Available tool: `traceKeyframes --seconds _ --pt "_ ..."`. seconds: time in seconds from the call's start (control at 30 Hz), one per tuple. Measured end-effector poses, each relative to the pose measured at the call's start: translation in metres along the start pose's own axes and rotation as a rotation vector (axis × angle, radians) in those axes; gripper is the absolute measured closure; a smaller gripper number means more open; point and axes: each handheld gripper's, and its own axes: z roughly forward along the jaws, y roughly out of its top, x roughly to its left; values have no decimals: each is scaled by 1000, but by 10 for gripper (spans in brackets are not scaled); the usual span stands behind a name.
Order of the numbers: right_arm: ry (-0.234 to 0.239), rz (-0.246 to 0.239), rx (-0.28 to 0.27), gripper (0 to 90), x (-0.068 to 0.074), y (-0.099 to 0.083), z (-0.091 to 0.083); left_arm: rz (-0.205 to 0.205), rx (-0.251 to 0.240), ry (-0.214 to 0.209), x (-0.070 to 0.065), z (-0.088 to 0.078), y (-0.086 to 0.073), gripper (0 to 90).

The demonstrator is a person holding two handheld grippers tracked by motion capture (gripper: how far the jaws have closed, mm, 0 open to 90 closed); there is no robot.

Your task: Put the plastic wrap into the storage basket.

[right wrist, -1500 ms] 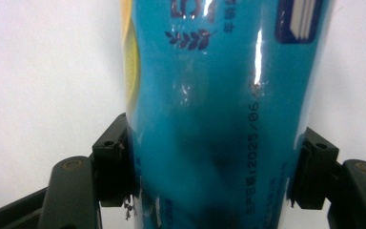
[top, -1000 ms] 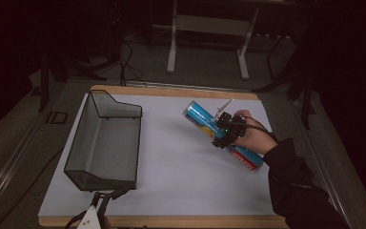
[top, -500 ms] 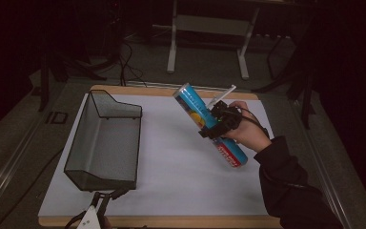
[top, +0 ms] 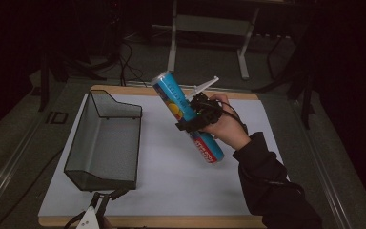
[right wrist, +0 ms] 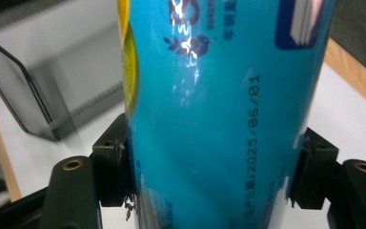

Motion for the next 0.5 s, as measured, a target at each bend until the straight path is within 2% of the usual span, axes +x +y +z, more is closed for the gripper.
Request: traceKeyframes --seconds 0.03,0.17,0.2,0.3,0.5 --pt "-1 1 -20 318 3 4 1 0 1 0 0 0 0 23" --pt "4 10 -47 318 11 16 3 1 0 -3 0 0 0 23" --pt "-3 20 -68 317 15 23 5 1 0 -4 0 -1 0 23" --pt "21 51 -99 317 21 35 7 -2 -1 -6 0 -1 0 23" --pt "16 78 -156 317 33 55 15 -1 1 -1 -1 -1 0 23"
